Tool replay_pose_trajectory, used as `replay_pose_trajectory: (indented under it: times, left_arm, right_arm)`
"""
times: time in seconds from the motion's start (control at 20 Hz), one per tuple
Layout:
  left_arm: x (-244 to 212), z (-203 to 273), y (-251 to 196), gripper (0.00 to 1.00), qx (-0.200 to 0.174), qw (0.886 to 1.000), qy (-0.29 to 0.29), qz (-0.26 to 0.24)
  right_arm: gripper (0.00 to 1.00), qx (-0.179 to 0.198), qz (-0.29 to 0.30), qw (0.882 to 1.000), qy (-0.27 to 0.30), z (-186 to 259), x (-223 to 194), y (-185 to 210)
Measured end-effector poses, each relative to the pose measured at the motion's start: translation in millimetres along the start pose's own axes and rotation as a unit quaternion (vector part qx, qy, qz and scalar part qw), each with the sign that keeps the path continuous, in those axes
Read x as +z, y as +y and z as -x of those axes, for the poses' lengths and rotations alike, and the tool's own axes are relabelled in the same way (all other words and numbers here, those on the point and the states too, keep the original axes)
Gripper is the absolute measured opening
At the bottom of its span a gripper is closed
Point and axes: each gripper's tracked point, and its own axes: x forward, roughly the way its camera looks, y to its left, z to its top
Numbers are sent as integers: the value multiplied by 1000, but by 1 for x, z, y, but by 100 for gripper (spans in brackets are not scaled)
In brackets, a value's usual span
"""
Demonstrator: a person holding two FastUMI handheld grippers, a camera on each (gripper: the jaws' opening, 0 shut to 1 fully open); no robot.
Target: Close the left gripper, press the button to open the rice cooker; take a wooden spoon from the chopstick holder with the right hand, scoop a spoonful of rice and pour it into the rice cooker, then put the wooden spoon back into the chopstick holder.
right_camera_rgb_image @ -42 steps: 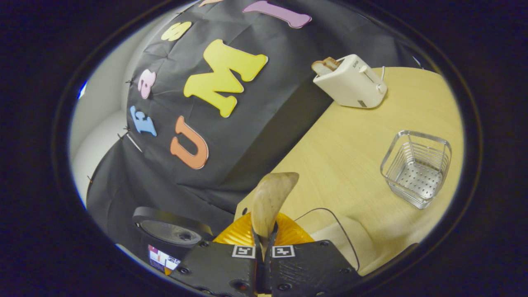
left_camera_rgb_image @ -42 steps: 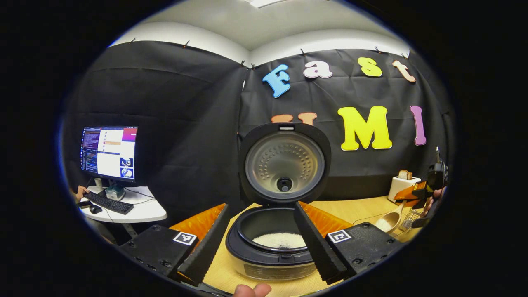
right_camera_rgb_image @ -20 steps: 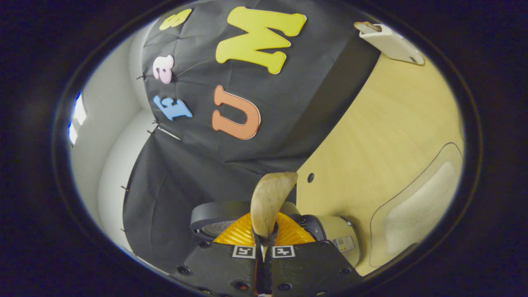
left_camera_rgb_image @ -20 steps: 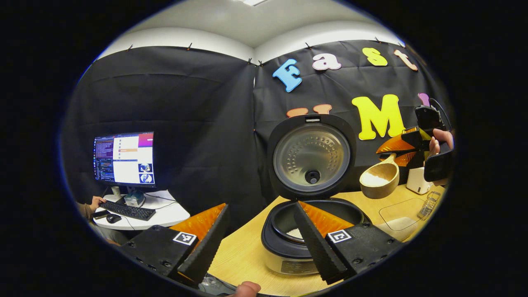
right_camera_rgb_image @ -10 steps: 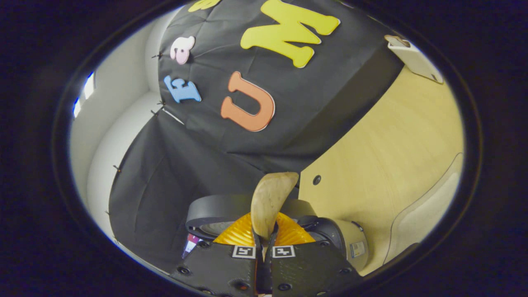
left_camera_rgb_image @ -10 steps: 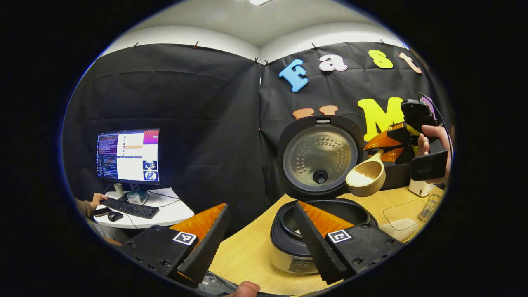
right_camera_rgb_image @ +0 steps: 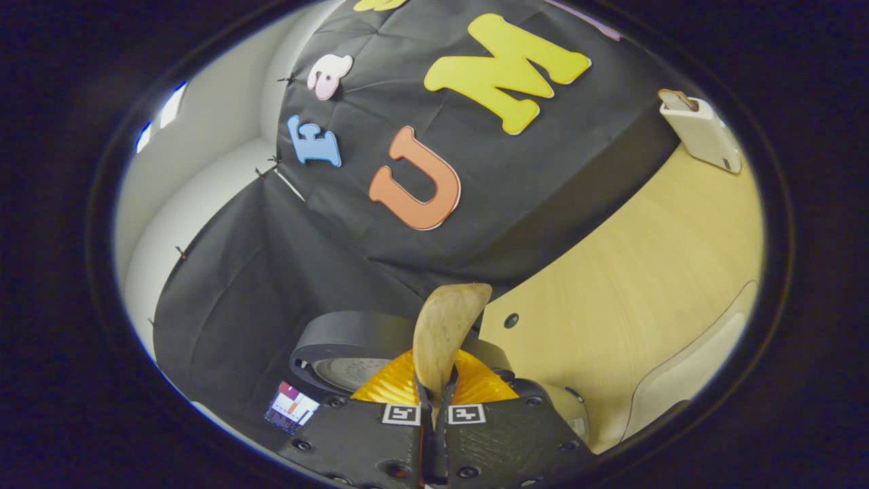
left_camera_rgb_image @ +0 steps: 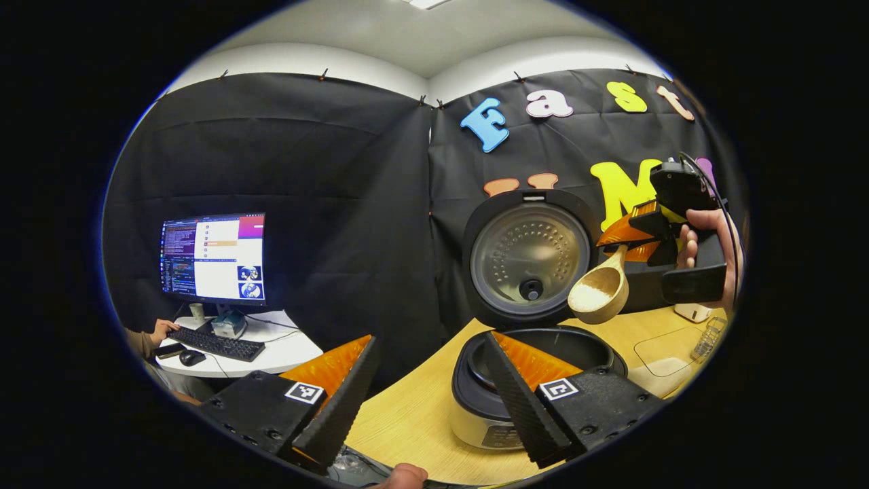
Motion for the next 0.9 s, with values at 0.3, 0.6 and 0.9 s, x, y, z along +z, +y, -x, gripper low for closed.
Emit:
replay_pose_trajectory:
  times: [0.3,0.6,0.9]
  left_arm:
    - [2,1,8,99,6,1000,-4,1]
    - [-1,-1,11,99,8,1000,-1,5]
    - [0,1,13,99,6,1000,-2,10]
  right_arm:
    - [0,-15,68,996,-56,-1,1,1]
    - [0,-28,128,986,-100,2,0,3]
    - [0,-21,162,981,-106,4,-22,10]
